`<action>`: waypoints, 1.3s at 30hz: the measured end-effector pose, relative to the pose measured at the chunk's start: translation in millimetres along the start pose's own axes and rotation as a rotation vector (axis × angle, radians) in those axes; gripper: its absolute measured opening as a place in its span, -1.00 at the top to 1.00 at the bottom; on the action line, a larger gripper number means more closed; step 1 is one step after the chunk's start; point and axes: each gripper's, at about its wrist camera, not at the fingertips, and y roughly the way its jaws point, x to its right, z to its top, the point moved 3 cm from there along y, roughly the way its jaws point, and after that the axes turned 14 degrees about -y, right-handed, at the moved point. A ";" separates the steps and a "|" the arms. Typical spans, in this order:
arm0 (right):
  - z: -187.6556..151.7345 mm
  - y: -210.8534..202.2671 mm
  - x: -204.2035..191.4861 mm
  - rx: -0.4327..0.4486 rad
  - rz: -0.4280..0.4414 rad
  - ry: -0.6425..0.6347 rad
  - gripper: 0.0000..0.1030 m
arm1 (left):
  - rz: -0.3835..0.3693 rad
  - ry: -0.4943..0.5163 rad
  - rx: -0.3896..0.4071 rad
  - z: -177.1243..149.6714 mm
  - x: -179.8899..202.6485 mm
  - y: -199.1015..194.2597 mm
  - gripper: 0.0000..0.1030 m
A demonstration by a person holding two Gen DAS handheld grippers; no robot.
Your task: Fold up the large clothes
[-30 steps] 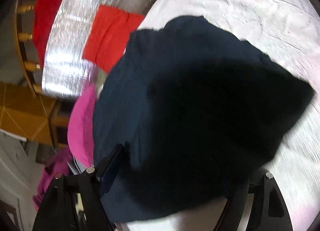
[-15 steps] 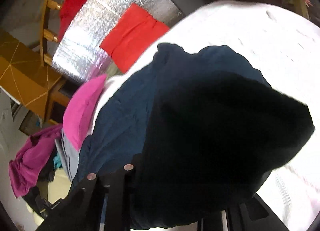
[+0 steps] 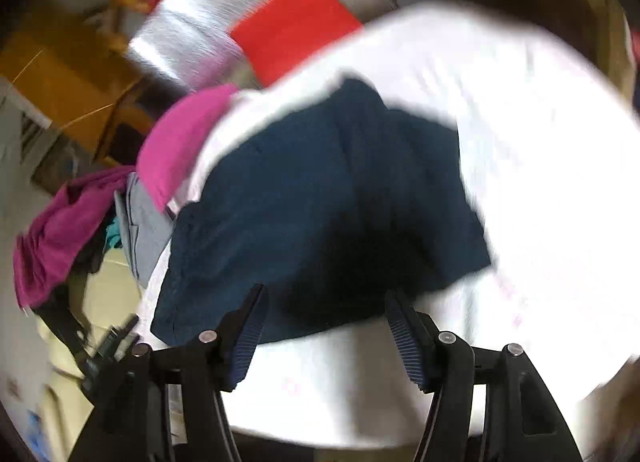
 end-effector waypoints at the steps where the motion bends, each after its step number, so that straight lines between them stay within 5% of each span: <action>1: 7.6 -7.8 -2.4 0.038 -0.004 -0.028 -0.23 | -0.025 0.013 -0.009 0.6 12.5 3.8 -0.40; 2: 18.5 -6.0 -8.5 0.058 -0.015 -0.063 -0.21 | -0.049 0.028 -0.020 -0.3 25.2 11.8 -0.40; 5: 41.3 21.3 -22.4 0.050 -0.090 -0.134 0.26 | -0.032 0.065 -0.062 -6.0 47.1 44.6 -0.40; 11: 49.2 120.4 -3.6 -0.107 -0.218 -0.133 0.32 | 0.106 0.132 -0.222 -29.5 40.2 115.9 -0.41; 17: 66.0 127.0 -16.1 -0.118 -0.167 -0.158 0.28 | 0.052 0.103 -0.143 8.2 53.1 93.2 -0.41; 19: 89.0 126.4 -26.4 -0.060 -0.165 -0.170 0.02 | 0.045 0.134 -0.103 21.7 68.5 95.7 -0.42; 26: 129.2 204.9 -49.1 -0.089 -0.239 -0.225 -0.05 | 0.222 0.244 -0.176 9.6 83.2 174.5 -0.43; 28: 127.2 237.6 -45.5 -0.183 -0.285 -0.255 -0.05 | 0.237 0.275 -0.164 8.8 88.3 172.7 -0.43; 30: 129.6 235.4 -47.9 -0.184 -0.296 -0.266 -0.06 | 0.198 0.281 -0.140 12.8 92.8 158.7 -0.43; 34: 124.9 193.5 -55.5 -0.104 -0.245 -0.264 -0.06 | 0.120 0.284 -0.040 17.2 99.1 106.4 -0.43; 39: 76.9 126.6 -62.1 -0.048 -0.199 -0.295 -0.06 | 0.055 0.310 0.076 15.6 111.2 42.7 -0.43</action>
